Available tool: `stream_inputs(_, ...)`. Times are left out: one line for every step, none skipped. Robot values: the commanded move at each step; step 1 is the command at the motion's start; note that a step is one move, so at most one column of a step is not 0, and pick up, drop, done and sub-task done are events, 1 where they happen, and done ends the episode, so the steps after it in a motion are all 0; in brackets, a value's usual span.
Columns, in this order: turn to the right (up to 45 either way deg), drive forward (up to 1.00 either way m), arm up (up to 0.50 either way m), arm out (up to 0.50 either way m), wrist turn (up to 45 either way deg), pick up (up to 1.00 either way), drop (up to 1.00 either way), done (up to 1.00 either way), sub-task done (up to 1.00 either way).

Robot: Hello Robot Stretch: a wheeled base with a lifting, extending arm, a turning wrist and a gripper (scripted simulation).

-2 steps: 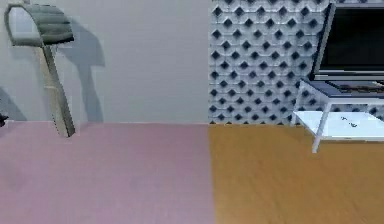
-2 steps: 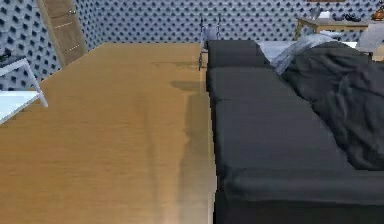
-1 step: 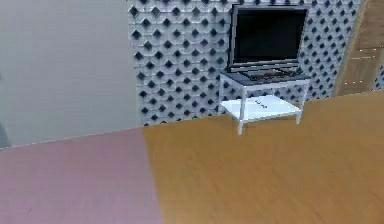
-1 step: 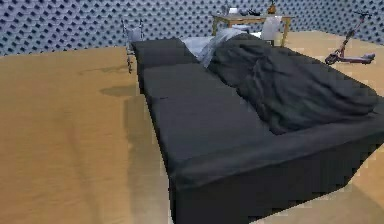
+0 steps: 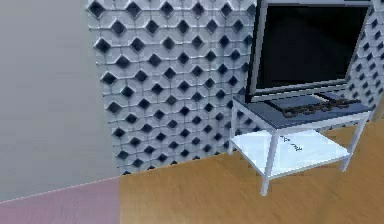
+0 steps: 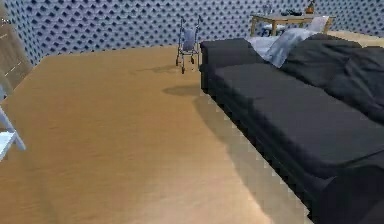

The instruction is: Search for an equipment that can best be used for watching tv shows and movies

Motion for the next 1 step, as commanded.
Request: stream_inputs(3.0, 0.0, 0.0, 0.0, 0.0, 0.0, 0.0, 0.0, 0.0)
